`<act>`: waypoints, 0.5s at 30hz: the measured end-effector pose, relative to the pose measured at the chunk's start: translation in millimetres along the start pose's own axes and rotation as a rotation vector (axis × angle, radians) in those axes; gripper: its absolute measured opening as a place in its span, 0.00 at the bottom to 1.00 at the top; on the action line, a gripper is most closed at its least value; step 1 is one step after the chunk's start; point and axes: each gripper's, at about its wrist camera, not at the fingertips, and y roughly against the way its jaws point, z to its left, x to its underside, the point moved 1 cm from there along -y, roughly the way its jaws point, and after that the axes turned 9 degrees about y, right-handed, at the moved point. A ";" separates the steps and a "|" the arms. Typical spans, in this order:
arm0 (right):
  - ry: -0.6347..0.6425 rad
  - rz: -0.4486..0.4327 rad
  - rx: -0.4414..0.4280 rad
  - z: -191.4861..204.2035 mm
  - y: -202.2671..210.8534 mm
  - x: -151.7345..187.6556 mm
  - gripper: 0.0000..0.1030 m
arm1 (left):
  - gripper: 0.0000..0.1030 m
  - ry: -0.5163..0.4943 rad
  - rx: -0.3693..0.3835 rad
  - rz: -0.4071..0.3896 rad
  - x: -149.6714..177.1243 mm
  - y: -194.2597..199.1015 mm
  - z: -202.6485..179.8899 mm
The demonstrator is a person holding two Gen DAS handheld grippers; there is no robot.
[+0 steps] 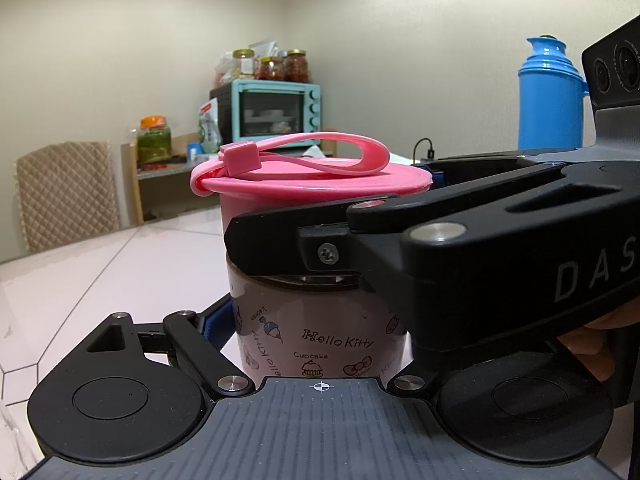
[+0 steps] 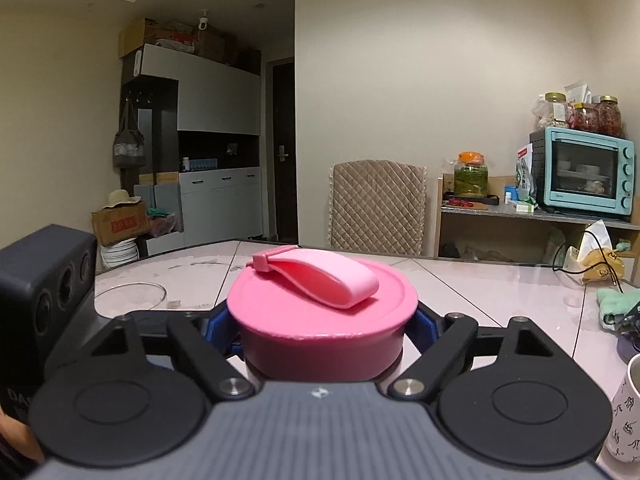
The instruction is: Unscrew bottle cap and pour
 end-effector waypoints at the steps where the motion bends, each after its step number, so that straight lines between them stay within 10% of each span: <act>1: 0.013 -0.003 -0.017 -1.8 0.3 0.6 0.83 | 0.87 0.000 0.000 0.000 0.0 0.1 0.0; 10: 0.052 -0.082 -0.408 -60.1 -11.8 8.3 0.83 | 0.87 0.000 0.000 0.000 0.9 0.7 -0.9; 15: 0.058 -0.093 -0.441 -65.3 -12.6 6.7 0.83 | 0.87 -0.001 0.000 0.000 0.9 0.6 -2.3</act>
